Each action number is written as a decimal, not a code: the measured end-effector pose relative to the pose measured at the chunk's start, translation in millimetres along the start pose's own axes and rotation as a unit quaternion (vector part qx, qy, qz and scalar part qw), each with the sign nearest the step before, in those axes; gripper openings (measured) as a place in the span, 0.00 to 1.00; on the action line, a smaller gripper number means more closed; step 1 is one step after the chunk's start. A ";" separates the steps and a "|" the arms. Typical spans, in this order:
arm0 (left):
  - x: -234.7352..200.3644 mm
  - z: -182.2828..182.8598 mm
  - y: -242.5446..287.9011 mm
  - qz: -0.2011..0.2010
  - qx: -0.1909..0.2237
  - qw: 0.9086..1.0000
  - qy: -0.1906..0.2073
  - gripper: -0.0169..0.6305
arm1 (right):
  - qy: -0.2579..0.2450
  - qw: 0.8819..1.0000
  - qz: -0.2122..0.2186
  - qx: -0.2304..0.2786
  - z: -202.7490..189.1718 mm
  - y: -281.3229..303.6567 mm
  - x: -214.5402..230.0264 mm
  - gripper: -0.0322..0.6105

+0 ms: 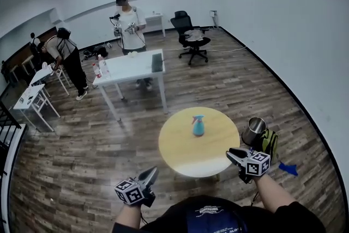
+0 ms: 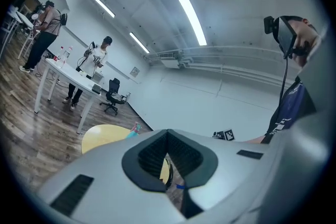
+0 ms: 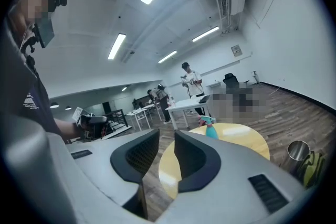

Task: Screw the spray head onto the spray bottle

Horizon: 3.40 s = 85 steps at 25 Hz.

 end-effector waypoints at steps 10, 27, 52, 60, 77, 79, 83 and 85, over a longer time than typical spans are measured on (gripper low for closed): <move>-28.3 3.7 125.9 0.051 0.009 0.999 -0.003 0.04 | -0.021 0.997 0.065 -0.036 36.9 75.8 133.1 0.28; -65.2 9.2 304.6 0.086 -0.002 0.996 -0.017 0.04 | -0.018 0.988 0.134 -0.071 55.4 150.1 297.3 0.42; -286.2 103.3 242.5 -0.017 -0.048 0.998 -0.029 0.04 | -0.027 0.992 0.044 -0.113 54.1 325.4 217.0 0.50; -266.3 73.5 295.2 0.009 -0.034 0.998 -0.055 0.04 | -0.068 0.982 0.091 -0.153 32.5 346.7 272.4 0.58; -299.0 25.7 271.2 0.062 -0.068 0.991 -0.095 0.04 | -0.213 0.944 0.082 -0.238 -99.7 450.1 313.7 0.84; -306.5 23.7 269.2 0.066 -0.074 0.990 -0.096 0.04 | -0.214 0.946 0.074 -0.231 -110.7 463.9 318.9 0.89; -323.2 21.1 264.9 0.071 -0.087 0.989 -0.098 0.04 | -0.213 0.948 0.065 -0.229 -127.9 485.3 319.9 0.89; -329.3 22.6 263.4 0.073 -0.091 0.988 -0.102 0.04 | -0.210 0.949 0.060 -0.225 -136.9 495.1 319.3 0.89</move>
Point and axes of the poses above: the fingertips, and each gripper's own axes: y forward along the fingers, x to its right, z out of its top, the point moved 5 cm from there along -y, backward along the fingers, and after that the axes turned 6 degrees about -z, right-handed, at the moved point
